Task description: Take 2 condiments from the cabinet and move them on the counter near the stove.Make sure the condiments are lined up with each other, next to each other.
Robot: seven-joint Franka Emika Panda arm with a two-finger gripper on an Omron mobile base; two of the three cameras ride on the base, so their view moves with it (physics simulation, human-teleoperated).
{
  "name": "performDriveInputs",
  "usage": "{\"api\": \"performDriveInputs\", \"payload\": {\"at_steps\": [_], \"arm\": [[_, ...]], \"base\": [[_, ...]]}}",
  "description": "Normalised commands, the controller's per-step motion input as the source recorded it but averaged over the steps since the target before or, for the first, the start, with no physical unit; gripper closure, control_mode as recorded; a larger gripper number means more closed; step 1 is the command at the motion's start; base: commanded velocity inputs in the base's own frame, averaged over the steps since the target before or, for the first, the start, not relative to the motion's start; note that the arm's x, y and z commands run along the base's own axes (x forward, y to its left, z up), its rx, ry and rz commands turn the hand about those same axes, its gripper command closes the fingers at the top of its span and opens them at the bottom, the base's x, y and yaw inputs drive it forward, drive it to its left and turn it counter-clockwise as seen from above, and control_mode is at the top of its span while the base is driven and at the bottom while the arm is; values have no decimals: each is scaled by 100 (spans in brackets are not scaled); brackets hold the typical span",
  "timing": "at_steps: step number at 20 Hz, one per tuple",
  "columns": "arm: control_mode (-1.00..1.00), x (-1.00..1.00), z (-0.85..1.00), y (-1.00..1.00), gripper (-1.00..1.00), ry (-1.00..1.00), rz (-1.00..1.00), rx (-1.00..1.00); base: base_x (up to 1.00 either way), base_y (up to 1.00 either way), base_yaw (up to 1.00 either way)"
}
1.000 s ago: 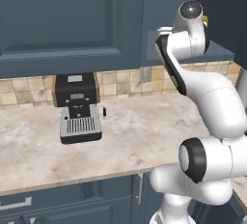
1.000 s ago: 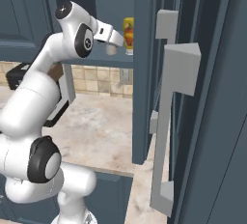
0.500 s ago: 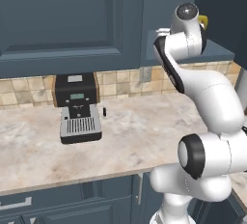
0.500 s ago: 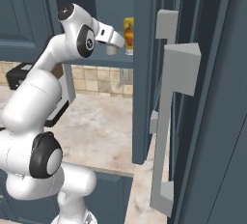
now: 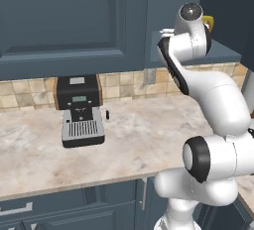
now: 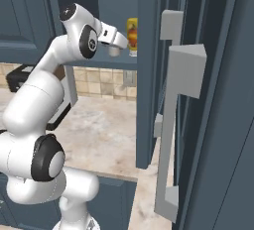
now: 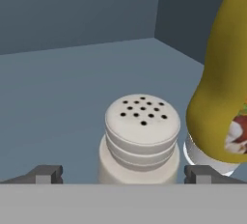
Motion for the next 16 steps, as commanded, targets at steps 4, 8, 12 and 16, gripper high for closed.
{"api": "performDriveInputs", "payload": {"at_steps": [4,8,12,16], "arm": [[-100,0,0,0,100,0,0,0],[-100,0,-1,0,100,0,0,0],[-100,0,-3,-1,100,0,0,0],[-100,0,-3,0,100,0,0,0]], "base": [[0,0,0],[0,0,0],[0,0,0],[0,0,0]]}}
